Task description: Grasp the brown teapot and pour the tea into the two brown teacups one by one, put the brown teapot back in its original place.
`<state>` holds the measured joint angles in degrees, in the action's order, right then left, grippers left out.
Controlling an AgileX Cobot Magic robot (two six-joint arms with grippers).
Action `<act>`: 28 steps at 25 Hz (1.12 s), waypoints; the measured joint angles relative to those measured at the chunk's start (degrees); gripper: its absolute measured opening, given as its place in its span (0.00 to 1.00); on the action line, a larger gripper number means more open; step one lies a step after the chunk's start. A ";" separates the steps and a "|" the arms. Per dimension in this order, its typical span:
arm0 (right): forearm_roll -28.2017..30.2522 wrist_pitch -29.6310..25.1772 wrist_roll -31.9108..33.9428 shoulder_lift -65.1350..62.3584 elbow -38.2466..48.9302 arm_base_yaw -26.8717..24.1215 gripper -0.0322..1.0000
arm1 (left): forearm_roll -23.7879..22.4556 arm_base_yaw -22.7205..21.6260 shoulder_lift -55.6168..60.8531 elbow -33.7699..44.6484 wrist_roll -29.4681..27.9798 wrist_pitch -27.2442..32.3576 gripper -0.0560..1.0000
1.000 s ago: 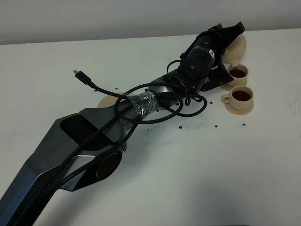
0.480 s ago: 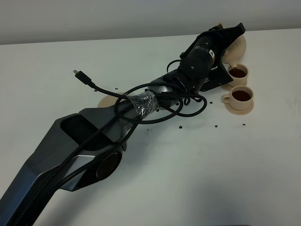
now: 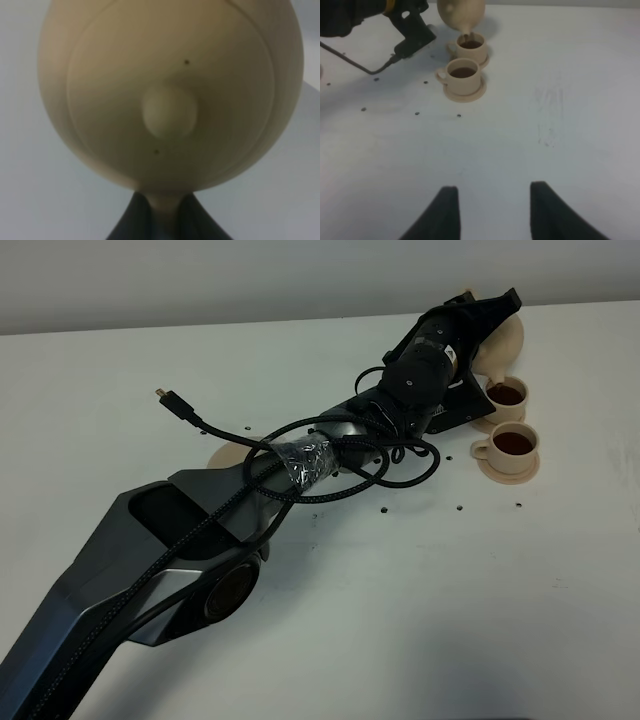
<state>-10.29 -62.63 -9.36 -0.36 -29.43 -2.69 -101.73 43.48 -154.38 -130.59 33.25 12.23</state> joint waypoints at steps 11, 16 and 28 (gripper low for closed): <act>0.00 0.00 0.00 0.00 0.00 0.00 0.35 | -0.05 0.00 0.00 -0.58 0.00 -1.23 0.18; 0.00 0.00 0.00 0.00 0.00 0.00 0.35 | -0.05 0.00 0.00 -0.58 -0.43 -1.40 0.18; 0.00 0.00 0.00 0.00 0.00 0.00 0.35 | 1.58 0.00 0.00 -0.58 -10.86 2.00 0.18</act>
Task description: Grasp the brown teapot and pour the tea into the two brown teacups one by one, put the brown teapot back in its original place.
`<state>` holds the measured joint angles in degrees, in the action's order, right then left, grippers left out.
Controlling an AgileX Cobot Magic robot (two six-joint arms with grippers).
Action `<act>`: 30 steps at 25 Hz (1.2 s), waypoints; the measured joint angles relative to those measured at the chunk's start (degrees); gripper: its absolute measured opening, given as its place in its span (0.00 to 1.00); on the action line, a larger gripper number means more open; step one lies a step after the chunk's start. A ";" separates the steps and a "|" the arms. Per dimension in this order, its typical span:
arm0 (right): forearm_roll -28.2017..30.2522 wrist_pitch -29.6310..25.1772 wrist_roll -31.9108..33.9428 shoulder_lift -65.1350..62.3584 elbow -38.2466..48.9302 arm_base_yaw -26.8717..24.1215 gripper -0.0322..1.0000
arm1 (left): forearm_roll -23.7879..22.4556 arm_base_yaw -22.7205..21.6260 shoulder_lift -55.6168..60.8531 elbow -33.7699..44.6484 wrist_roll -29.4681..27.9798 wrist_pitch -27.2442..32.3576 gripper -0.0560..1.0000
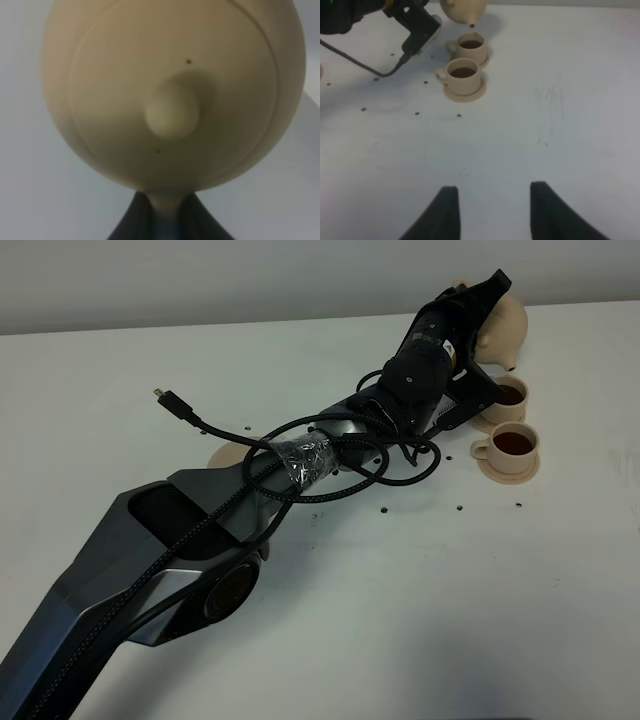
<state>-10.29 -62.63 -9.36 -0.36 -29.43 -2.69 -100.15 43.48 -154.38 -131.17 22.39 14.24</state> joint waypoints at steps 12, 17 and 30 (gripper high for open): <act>0.00 0.00 0.00 0.00 0.00 0.00 0.35 | 24.76 0.00 1.60 0.00 -0.35 4.22 0.18; 0.00 0.00 0.00 0.00 0.00 0.00 0.35 | 43.69 0.00 5.87 0.00 0.90 12.43 0.18; 0.00 0.00 -0.01 0.00 0.00 0.00 0.35 | 75.39 0.00 12.40 -0.19 9.69 35.96 0.18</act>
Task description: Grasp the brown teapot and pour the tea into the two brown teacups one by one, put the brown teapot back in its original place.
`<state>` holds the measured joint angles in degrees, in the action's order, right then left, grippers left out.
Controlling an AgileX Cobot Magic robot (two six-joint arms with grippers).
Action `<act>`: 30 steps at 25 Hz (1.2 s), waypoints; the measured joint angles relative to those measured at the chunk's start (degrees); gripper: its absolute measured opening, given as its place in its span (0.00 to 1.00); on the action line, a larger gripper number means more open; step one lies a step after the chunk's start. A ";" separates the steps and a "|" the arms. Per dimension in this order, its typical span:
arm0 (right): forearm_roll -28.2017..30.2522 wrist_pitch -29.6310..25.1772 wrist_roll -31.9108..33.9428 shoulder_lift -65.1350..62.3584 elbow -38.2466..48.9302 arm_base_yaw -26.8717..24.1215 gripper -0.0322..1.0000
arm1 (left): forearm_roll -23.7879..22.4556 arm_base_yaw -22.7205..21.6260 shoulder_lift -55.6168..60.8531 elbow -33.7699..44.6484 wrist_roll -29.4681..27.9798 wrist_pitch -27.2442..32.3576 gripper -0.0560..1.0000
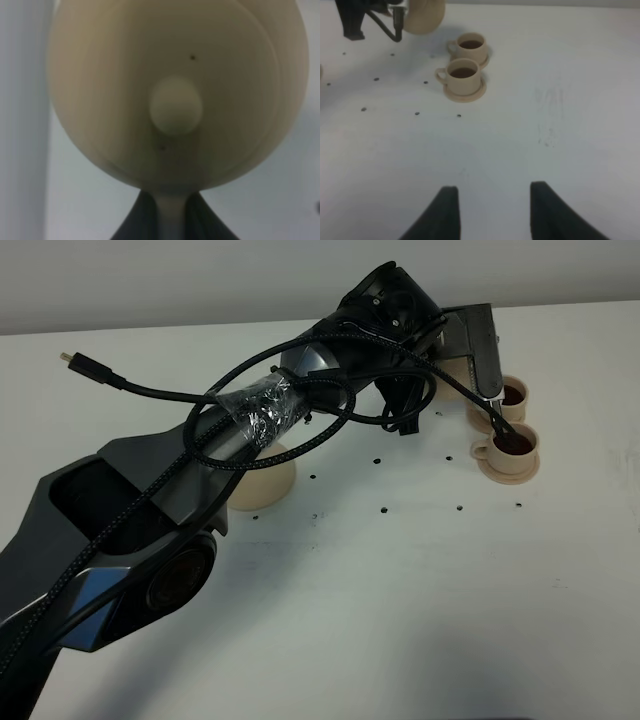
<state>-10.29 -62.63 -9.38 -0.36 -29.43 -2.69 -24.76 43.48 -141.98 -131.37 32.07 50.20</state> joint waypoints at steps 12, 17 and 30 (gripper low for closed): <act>0.00 0.00 0.02 0.00 0.00 0.00 0.35 | 15.14 -1.72 0.24 -0.17 -4.67 12.15 0.18; 0.00 0.00 0.02 0.00 0.00 0.00 0.35 | 16.41 -3.05 0.24 -0.17 -6.10 12.60 0.18; 0.00 0.00 0.02 0.00 0.00 0.00 0.35 | 17.96 -3.21 -1.51 -0.30 -6.34 13.76 0.18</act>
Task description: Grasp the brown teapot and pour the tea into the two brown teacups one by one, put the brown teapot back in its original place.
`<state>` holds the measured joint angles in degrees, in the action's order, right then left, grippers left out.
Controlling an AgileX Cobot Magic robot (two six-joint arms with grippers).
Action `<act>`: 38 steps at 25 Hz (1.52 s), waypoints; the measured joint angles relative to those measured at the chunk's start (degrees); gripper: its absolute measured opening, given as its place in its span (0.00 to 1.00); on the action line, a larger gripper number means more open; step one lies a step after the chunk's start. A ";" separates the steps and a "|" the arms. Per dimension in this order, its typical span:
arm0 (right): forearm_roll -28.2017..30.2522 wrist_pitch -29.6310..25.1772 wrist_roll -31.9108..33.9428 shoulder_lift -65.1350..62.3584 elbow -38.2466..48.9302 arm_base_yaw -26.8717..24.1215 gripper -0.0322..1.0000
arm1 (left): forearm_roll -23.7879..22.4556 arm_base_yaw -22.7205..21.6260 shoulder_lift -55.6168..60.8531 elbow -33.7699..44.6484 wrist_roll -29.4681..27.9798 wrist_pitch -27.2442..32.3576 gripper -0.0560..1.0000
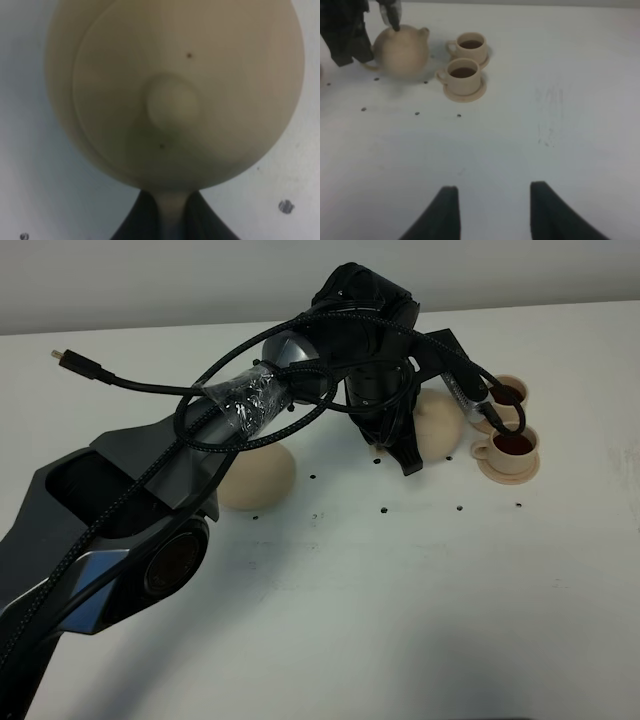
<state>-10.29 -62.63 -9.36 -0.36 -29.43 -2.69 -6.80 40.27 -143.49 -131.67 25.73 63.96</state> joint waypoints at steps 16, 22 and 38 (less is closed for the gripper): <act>0.00 0.00 0.00 0.00 0.00 0.00 0.35 | 0.41 -5.16 7.97 0.56 -8.86 4.30 0.18; -0.06 0.00 0.00 0.00 0.00 0.00 0.35 | -0.19 -7.02 15.56 9.28 -11.83 4.30 0.18; -0.11 0.00 0.00 0.00 0.00 0.00 0.35 | -6.00 -10.04 31.40 35.41 -29.21 3.91 0.18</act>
<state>-10.40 -62.63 -9.36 -0.36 -29.43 -2.69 -12.80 30.23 -112.09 -96.26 -3.48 67.87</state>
